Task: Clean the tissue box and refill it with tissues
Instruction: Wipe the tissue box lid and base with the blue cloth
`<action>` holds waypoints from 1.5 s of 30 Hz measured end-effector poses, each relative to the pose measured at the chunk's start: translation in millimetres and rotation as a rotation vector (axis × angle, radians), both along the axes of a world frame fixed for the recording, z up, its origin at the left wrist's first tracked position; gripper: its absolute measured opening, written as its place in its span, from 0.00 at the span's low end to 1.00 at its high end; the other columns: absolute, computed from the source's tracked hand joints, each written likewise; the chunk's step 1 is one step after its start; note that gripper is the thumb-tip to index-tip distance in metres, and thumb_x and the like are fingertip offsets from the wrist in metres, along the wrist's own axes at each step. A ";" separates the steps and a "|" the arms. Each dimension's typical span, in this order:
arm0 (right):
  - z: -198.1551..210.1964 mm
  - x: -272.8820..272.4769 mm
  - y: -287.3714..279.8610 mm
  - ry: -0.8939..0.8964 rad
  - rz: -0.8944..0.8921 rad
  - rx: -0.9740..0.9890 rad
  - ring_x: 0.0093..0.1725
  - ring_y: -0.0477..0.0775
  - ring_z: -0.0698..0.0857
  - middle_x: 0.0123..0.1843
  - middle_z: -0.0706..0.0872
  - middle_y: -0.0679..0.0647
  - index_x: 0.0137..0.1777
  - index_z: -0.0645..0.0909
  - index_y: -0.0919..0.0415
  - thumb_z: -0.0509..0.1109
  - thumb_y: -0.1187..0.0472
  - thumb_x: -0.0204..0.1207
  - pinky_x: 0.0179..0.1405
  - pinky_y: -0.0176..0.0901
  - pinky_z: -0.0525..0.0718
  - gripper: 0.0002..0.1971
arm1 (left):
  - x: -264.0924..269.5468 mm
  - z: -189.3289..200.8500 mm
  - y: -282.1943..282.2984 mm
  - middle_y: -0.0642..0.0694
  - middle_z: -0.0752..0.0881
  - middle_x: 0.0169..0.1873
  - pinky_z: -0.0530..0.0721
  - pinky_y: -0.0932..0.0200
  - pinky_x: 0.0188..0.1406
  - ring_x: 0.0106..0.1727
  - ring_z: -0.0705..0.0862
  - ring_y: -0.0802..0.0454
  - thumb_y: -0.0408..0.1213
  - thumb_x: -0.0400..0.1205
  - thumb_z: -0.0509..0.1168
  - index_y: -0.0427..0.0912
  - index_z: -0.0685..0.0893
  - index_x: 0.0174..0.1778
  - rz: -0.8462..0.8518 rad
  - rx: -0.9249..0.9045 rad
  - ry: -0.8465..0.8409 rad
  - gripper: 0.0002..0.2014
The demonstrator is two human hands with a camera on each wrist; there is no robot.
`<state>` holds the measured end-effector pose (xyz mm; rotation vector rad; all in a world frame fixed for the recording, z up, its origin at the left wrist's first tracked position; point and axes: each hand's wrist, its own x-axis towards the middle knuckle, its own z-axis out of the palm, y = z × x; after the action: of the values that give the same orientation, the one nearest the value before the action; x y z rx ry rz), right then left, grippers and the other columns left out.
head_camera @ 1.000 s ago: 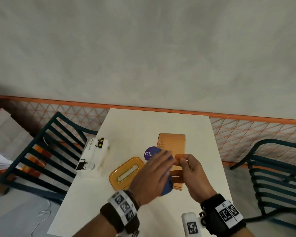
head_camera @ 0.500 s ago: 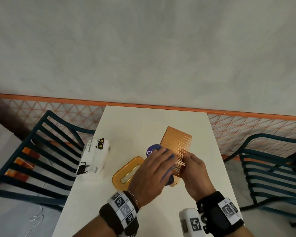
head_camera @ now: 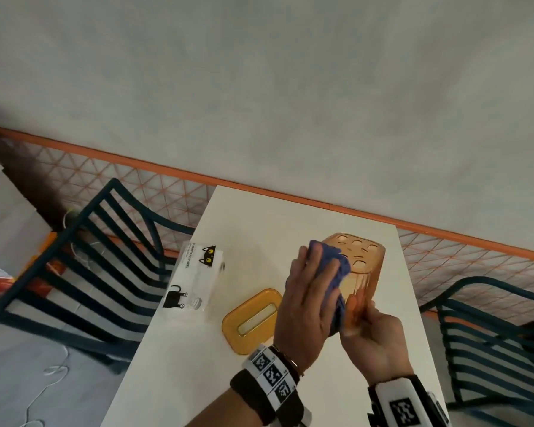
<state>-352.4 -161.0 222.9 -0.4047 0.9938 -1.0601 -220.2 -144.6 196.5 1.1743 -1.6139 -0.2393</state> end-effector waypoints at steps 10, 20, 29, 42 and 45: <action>23.4 28.7 7.1 -0.367 -0.384 0.187 0.37 0.49 0.94 0.43 0.95 0.52 0.48 0.92 0.57 0.70 0.45 0.82 0.47 0.44 0.91 0.16 | 12.2 7.1 13.9 0.55 0.48 0.92 0.69 0.60 0.83 0.91 0.51 0.55 0.56 0.92 0.46 0.57 0.46 0.91 0.008 0.210 0.167 0.31; 32.8 12.6 11.9 -0.121 -0.171 0.069 0.26 0.48 0.89 0.32 0.89 0.58 0.35 0.88 0.67 0.87 0.66 0.45 0.25 0.38 0.88 0.17 | 48.1 24.0 -5.0 0.76 0.73 0.73 0.81 0.69 0.71 0.74 0.76 0.76 0.53 0.90 0.48 0.67 0.65 0.81 -0.245 0.485 0.507 0.21; 33.5 11.9 23.4 -0.290 -0.078 0.123 0.42 0.62 0.91 0.43 0.92 0.64 0.40 0.93 0.70 0.92 0.74 0.24 0.49 0.65 0.87 0.35 | 74.7 37.7 -37.8 0.67 0.80 0.70 0.78 0.77 0.66 0.64 0.80 0.79 0.55 0.92 0.52 0.60 0.69 0.84 -0.213 0.637 0.547 0.23; 25.7 12.6 13.3 -0.298 -0.145 0.155 0.42 0.56 0.91 0.44 0.92 0.62 0.62 0.87 0.70 0.90 0.77 0.31 0.52 0.49 0.88 0.48 | 82.2 32.5 20.4 0.74 0.76 0.74 0.79 0.68 0.72 0.73 0.79 0.73 0.54 0.91 0.49 0.70 0.56 0.85 -0.487 0.793 0.616 0.24; 44.2 27.6 21.8 -0.300 -0.114 0.211 0.26 0.60 0.91 0.33 0.90 0.65 0.54 0.85 0.74 0.73 0.76 0.58 0.27 0.54 0.92 0.20 | 84.0 34.7 9.1 0.70 0.78 0.71 0.82 0.77 0.57 0.62 0.83 0.79 0.51 0.94 0.48 0.69 0.60 0.82 -0.417 0.864 0.725 0.19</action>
<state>-324.7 -139.3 267.1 -0.0140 0.8559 -1.0691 -136.2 -135.4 231.2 1.1293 -1.0671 -1.5591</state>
